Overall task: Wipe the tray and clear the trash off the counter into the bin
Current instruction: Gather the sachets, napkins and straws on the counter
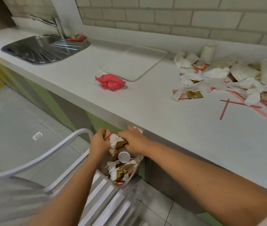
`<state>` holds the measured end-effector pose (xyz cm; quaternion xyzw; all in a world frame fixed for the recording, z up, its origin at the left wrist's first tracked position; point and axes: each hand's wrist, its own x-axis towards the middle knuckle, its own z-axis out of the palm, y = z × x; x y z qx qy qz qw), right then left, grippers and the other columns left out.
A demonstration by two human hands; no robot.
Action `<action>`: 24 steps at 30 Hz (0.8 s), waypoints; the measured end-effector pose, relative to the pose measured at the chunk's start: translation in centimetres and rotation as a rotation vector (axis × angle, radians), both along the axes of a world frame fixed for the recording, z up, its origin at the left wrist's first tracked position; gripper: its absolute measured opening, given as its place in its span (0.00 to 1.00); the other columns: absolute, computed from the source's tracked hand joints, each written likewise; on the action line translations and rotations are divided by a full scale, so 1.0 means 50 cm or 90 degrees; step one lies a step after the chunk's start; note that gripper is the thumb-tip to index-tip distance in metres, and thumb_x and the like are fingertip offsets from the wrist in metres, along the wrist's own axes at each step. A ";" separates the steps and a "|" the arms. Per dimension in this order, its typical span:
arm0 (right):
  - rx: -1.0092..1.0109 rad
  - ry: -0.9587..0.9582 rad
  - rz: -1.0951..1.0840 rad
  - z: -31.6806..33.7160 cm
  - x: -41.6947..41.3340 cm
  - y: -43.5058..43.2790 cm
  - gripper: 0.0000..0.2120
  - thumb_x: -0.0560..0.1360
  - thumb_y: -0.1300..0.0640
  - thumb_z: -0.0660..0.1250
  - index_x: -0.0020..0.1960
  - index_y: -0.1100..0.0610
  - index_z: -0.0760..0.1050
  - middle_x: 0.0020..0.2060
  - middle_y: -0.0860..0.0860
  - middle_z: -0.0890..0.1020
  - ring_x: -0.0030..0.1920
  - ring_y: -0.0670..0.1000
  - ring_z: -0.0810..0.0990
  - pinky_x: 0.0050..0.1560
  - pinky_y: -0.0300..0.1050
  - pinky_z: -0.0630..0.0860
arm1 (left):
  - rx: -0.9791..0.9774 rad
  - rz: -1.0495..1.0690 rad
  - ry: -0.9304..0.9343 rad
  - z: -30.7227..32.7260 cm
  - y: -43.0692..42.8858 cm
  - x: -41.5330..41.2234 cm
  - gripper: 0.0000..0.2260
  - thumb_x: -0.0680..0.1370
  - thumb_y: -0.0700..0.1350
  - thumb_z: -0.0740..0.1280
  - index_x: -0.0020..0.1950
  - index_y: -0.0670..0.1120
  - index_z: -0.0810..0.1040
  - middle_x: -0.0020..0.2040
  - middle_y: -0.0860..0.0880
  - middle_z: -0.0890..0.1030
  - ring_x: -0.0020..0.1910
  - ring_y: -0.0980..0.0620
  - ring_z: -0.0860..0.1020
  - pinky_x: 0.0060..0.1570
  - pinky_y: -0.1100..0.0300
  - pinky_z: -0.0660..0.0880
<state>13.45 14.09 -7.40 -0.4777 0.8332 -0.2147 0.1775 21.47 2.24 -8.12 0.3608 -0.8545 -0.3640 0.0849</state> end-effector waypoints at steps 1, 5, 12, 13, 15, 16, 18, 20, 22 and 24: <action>0.008 0.009 0.012 -0.009 0.001 -0.009 0.14 0.73 0.68 0.62 0.52 0.52 0.74 0.53 0.53 0.78 0.56 0.55 0.68 0.51 0.45 0.60 | 0.013 -0.001 0.000 -0.014 -0.005 0.003 0.17 0.75 0.41 0.67 0.64 0.42 0.72 0.55 0.42 0.80 0.49 0.47 0.77 0.47 0.59 0.72; 0.093 0.069 0.069 -0.026 0.003 -0.027 0.23 0.74 0.62 0.66 0.68 0.54 0.67 0.65 0.53 0.70 0.66 0.55 0.65 0.63 0.49 0.64 | 0.042 -0.008 0.002 -0.036 -0.014 -0.004 0.17 0.77 0.38 0.65 0.66 0.43 0.71 0.52 0.45 0.78 0.47 0.50 0.76 0.43 0.63 0.69; 0.061 0.008 0.030 0.001 -0.027 -0.019 0.15 0.77 0.62 0.61 0.64 0.58 0.72 0.60 0.56 0.74 0.60 0.56 0.73 0.57 0.49 0.71 | 0.019 -0.012 0.122 0.007 -0.025 -0.054 0.13 0.78 0.38 0.61 0.62 0.43 0.73 0.49 0.45 0.78 0.41 0.48 0.77 0.41 0.56 0.74; 0.048 0.005 0.021 0.010 -0.034 -0.015 0.13 0.77 0.62 0.61 0.61 0.58 0.74 0.56 0.57 0.77 0.56 0.56 0.75 0.54 0.49 0.72 | 0.015 -0.015 0.148 0.018 -0.018 -0.063 0.12 0.78 0.39 0.61 0.61 0.43 0.74 0.47 0.46 0.78 0.42 0.47 0.78 0.41 0.57 0.74; 0.018 -0.009 -0.007 0.035 -0.045 -0.004 0.11 0.77 0.62 0.61 0.57 0.58 0.76 0.46 0.55 0.79 0.47 0.55 0.77 0.49 0.47 0.73 | 0.013 -0.025 0.196 0.041 -0.003 -0.080 0.10 0.78 0.39 0.62 0.59 0.43 0.75 0.43 0.48 0.77 0.42 0.45 0.79 0.39 0.59 0.74; 0.002 -0.014 -0.023 0.051 -0.053 0.008 0.10 0.77 0.62 0.61 0.56 0.59 0.76 0.42 0.52 0.78 0.43 0.53 0.76 0.47 0.46 0.73 | 0.017 -0.035 0.214 0.054 0.010 -0.092 0.09 0.78 0.39 0.62 0.58 0.43 0.75 0.42 0.49 0.76 0.41 0.45 0.80 0.39 0.61 0.73; -0.022 -0.008 -0.050 0.081 -0.069 0.034 0.09 0.77 0.61 0.62 0.54 0.59 0.78 0.39 0.50 0.76 0.39 0.50 0.73 0.44 0.44 0.71 | 0.030 -0.054 0.237 0.076 0.035 -0.115 0.08 0.78 0.39 0.62 0.55 0.44 0.76 0.41 0.51 0.76 0.41 0.45 0.80 0.40 0.60 0.74; -0.032 0.013 -0.085 0.110 -0.086 0.068 0.09 0.78 0.59 0.62 0.53 0.59 0.79 0.39 0.50 0.77 0.39 0.49 0.73 0.42 0.43 0.71 | 0.036 -0.074 0.254 0.092 0.064 -0.142 0.07 0.78 0.40 0.62 0.54 0.45 0.76 0.41 0.51 0.77 0.42 0.45 0.80 0.45 0.55 0.75; -0.034 0.036 -0.131 0.131 -0.102 0.108 0.09 0.77 0.58 0.62 0.52 0.58 0.80 0.40 0.48 0.77 0.39 0.49 0.73 0.43 0.44 0.72 | 0.040 -0.102 0.262 0.106 0.100 -0.166 0.07 0.78 0.40 0.62 0.54 0.45 0.76 0.43 0.49 0.78 0.42 0.45 0.80 0.44 0.57 0.74; -0.025 0.059 -0.182 0.144 -0.118 0.154 0.10 0.77 0.57 0.62 0.52 0.58 0.80 0.40 0.48 0.76 0.40 0.48 0.73 0.42 0.42 0.70 | 0.050 -0.140 0.270 0.115 0.142 -0.187 0.07 0.78 0.40 0.62 0.54 0.44 0.76 0.43 0.48 0.79 0.41 0.45 0.79 0.40 0.62 0.72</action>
